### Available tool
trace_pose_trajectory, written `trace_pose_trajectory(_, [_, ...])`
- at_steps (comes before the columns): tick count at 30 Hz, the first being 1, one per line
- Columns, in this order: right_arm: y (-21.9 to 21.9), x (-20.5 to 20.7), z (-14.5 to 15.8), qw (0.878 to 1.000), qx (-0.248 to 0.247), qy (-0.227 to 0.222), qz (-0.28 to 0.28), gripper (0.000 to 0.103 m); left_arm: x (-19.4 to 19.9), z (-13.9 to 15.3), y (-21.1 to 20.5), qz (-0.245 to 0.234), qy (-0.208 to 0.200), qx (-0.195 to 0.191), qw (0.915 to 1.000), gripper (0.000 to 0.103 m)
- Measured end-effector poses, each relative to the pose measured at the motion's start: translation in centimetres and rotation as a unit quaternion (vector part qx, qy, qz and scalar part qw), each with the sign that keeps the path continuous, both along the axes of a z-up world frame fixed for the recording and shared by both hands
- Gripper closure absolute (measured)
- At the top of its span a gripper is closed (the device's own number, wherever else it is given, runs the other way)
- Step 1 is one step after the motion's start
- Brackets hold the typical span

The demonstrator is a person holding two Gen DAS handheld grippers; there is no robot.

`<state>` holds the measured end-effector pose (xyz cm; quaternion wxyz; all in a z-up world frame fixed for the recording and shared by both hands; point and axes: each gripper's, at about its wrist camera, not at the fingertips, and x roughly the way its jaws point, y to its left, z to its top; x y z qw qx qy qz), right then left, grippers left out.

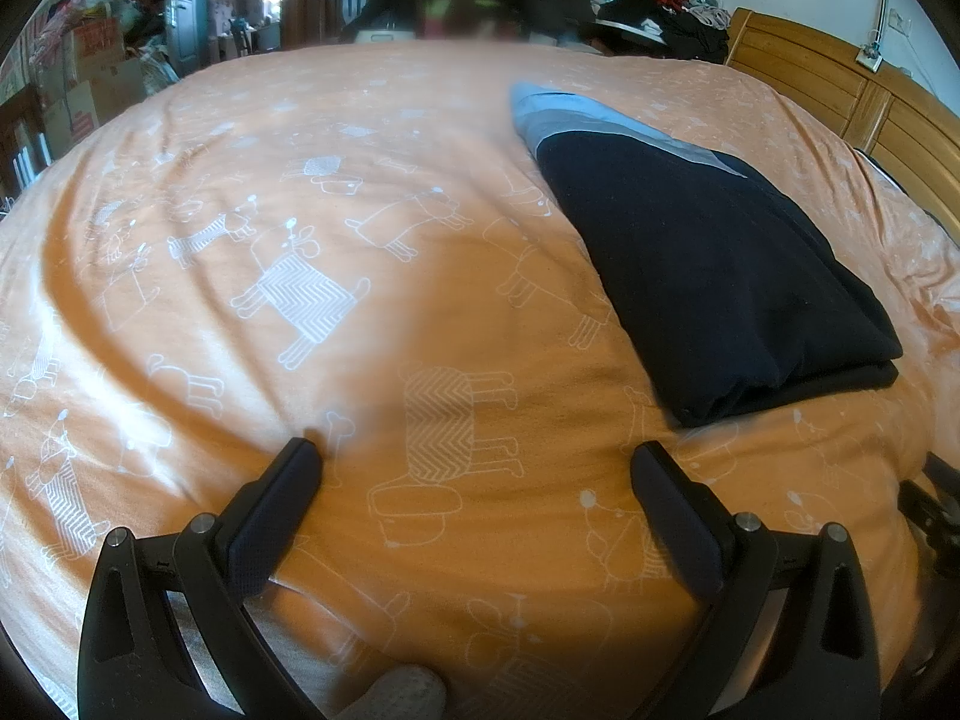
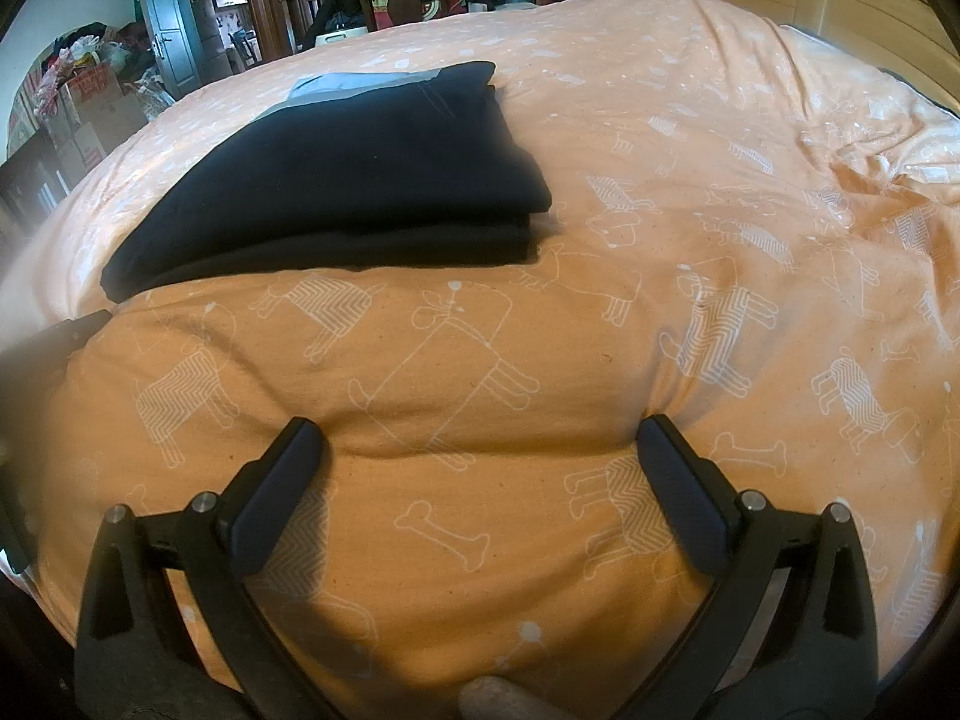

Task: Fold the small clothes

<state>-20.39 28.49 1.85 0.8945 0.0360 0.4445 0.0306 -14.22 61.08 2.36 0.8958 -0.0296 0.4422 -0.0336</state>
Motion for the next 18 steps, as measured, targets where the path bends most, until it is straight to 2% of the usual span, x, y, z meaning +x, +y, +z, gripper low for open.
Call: trace_pose_trajectory(18, [-0.14,0.22,0.15,1.000,0.006,-0.003,-0.002,0.000,-0.20,0.21,-0.58,0.002,0.000,0.004,1.0000,0.000])
